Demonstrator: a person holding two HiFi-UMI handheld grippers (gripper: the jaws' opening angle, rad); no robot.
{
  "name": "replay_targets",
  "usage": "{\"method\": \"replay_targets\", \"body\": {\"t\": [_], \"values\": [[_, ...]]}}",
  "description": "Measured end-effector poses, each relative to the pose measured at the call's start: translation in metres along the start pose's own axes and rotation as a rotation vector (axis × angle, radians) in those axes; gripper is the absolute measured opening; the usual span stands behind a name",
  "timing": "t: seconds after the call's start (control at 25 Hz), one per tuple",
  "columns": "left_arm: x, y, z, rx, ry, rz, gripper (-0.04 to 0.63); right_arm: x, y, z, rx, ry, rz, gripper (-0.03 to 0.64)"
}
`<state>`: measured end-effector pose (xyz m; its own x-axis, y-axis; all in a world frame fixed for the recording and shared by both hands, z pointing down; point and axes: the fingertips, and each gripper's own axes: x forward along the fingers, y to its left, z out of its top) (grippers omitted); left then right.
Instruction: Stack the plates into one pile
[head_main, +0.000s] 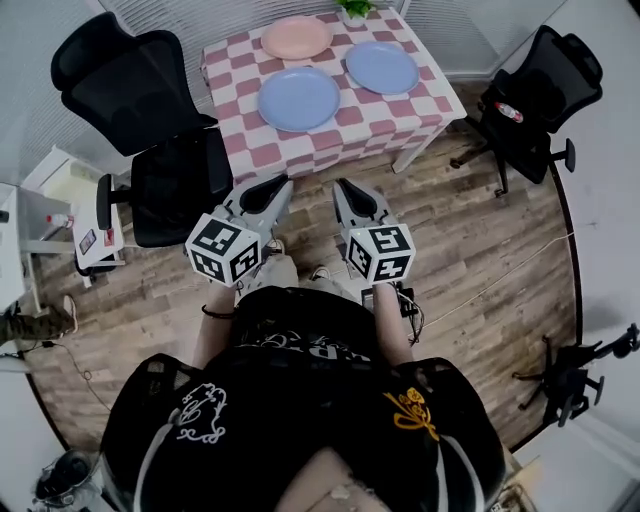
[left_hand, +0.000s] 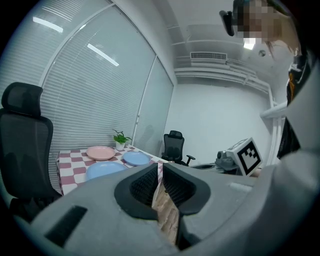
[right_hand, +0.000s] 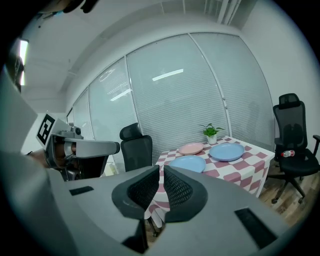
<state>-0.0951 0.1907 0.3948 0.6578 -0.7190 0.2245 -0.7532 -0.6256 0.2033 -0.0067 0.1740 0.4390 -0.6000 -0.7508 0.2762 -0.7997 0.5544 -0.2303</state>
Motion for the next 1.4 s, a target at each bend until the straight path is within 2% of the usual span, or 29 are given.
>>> {"method": "replay_targets", "body": {"t": [0.2,0.36,0.64,0.8,0.96,1.12,1.32,1.4], "values": [[0.003,0.015,-0.006,-0.002,0.029,0.016,0.040,0.019,-0.007,-0.003,0.033,0.006,0.008,0.031],[0.015,0.046,-0.008,-0.012,0.047,0.023,0.041,0.044,-0.011,-0.002,0.035,0.019,0.002,0.031],[0.066,0.120,0.002,0.039,0.070,0.004,0.041,0.109,-0.054,0.014,0.027,0.056,-0.081,0.031],[0.090,0.169,0.002,0.031,0.116,-0.021,0.041,0.153,-0.077,0.025,0.053,0.069,-0.136,0.031],[0.104,0.215,-0.017,0.000,0.189,-0.011,0.041,0.182,-0.105,0.020,0.129,0.092,-0.227,0.031],[0.115,0.249,-0.043,-0.042,0.251,-0.002,0.043,0.199,-0.128,0.002,0.222,0.142,-0.247,0.031],[0.131,0.283,-0.073,-0.080,0.324,0.002,0.043,0.221,-0.156,-0.030,0.236,0.250,-0.277,0.032],[0.138,0.296,-0.085,-0.099,0.356,0.009,0.049,0.232,-0.162,-0.042,0.248,0.292,-0.263,0.078]]}}
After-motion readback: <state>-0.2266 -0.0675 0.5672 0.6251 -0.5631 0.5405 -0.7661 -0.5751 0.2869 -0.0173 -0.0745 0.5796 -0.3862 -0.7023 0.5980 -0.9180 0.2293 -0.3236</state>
